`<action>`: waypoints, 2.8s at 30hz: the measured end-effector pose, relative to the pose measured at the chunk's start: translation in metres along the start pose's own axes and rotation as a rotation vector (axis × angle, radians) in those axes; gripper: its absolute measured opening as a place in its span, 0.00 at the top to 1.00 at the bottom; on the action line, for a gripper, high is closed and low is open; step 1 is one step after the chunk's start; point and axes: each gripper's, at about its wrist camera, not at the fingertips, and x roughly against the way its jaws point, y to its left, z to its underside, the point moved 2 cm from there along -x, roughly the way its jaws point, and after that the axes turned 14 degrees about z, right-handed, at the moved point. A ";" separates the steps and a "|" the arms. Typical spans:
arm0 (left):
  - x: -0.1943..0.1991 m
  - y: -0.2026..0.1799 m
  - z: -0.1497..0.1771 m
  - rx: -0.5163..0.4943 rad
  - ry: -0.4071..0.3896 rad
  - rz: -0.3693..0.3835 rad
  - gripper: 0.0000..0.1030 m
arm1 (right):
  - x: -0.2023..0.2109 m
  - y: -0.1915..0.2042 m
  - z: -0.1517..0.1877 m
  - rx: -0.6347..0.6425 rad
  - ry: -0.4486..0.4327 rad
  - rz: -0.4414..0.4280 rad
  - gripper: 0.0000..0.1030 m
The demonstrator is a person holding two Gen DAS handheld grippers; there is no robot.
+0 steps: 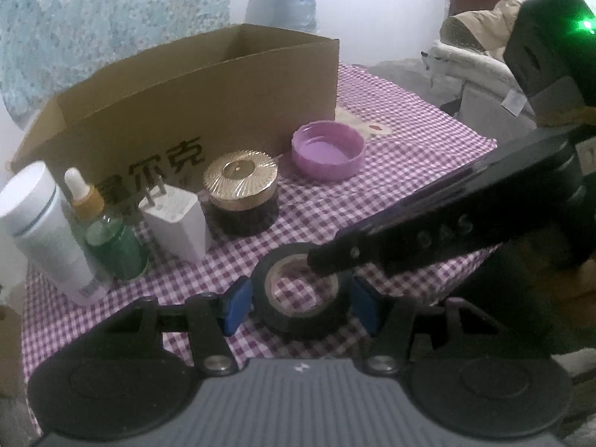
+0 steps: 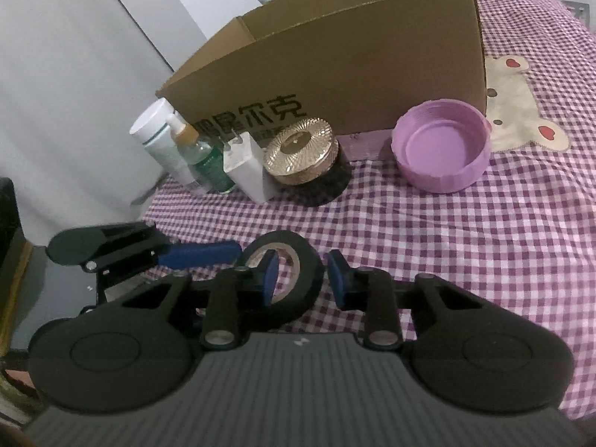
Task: Organize rigid objects
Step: 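Lift the black tape roll off the table with the right gripper, then carry the tape roll into the box and open the right gripper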
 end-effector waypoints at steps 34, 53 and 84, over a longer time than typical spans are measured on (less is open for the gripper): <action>-0.010 0.008 0.006 0.055 0.028 0.008 0.35 | -0.011 -0.014 0.001 -0.101 0.047 -0.078 0.81; -0.007 0.001 0.006 0.035 -0.015 -0.026 0.35 | -0.002 0.016 0.004 0.087 -0.009 0.047 0.79; -0.012 0.190 -0.155 0.122 0.174 -0.061 0.35 | -0.089 0.054 -0.259 0.202 0.170 -0.122 0.77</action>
